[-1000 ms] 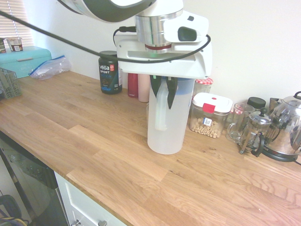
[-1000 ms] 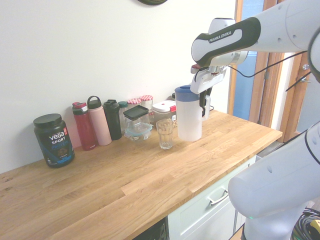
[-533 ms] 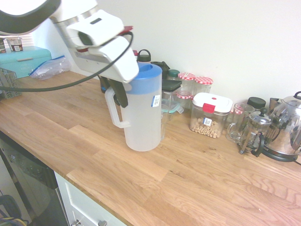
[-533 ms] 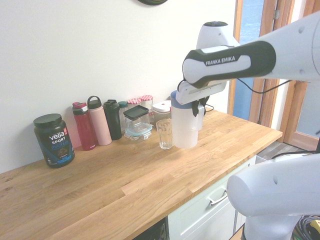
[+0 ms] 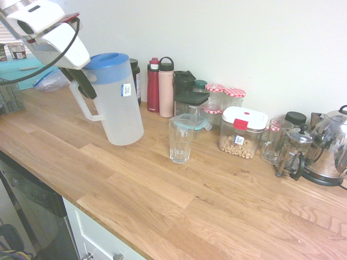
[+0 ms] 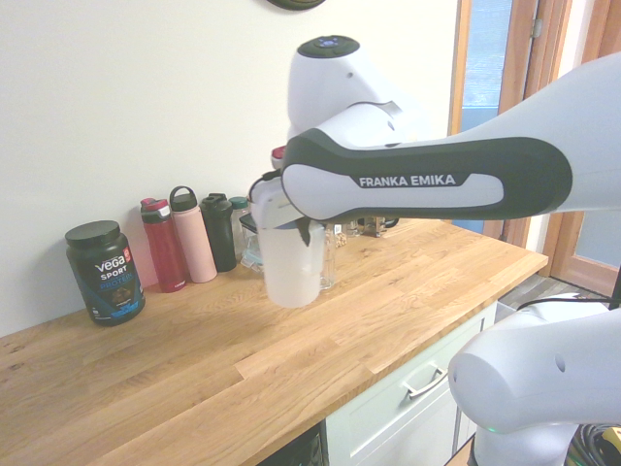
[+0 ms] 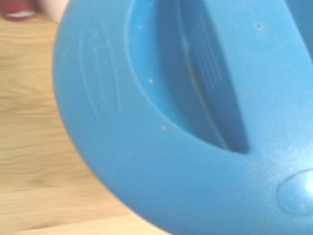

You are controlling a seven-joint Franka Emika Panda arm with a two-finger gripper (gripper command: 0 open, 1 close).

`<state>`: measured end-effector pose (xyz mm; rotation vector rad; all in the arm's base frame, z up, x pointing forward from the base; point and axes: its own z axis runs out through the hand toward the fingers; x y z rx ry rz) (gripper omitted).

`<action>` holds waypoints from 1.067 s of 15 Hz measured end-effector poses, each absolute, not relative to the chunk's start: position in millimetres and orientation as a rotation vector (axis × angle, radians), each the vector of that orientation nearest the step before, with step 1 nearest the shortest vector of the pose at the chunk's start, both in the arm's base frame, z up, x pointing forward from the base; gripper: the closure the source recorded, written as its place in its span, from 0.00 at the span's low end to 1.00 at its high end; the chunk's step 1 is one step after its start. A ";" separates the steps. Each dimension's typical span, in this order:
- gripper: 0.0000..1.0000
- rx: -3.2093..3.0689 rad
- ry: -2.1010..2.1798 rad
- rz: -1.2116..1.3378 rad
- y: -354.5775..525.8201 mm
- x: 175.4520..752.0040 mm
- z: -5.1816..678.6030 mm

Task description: Pour me some water

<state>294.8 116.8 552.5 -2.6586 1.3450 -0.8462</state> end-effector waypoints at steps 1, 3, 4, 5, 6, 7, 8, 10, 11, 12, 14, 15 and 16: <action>1.00 -2.632 1.303 -0.865 135.8 301.8 555.9; 1.00 -2.601 1.251 -0.862 167.1 322.0 556.5; 1.00 -2.591 1.243 -0.843 179.0 334.9 554.5; 1.00 -2.591 1.243 -0.819 188.8 348.3 550.4; 1.00 -2.605 1.250 -0.793 197.2 362.6 544.1; 1.00 -2.621 1.258 -0.774 203.9 377.4 536.2; 1.00 -2.634 1.264 -0.757 209.4 391.5 527.6; 1.00 -2.649 1.266 -0.745 216.8 414.8 511.4; 1.00 -2.660 1.272 -0.744 218.7 423.0 502.9; 1.00 -2.672 1.280 -0.744 220.8 429.2 495.5; 1.00 -2.690 1.289 -0.739 223.6 437.9 483.0; 1.00 -2.697 1.291 -0.735 224.0 441.3 477.6; 1.00 -2.700 1.294 -0.732 223.7 444.2 473.5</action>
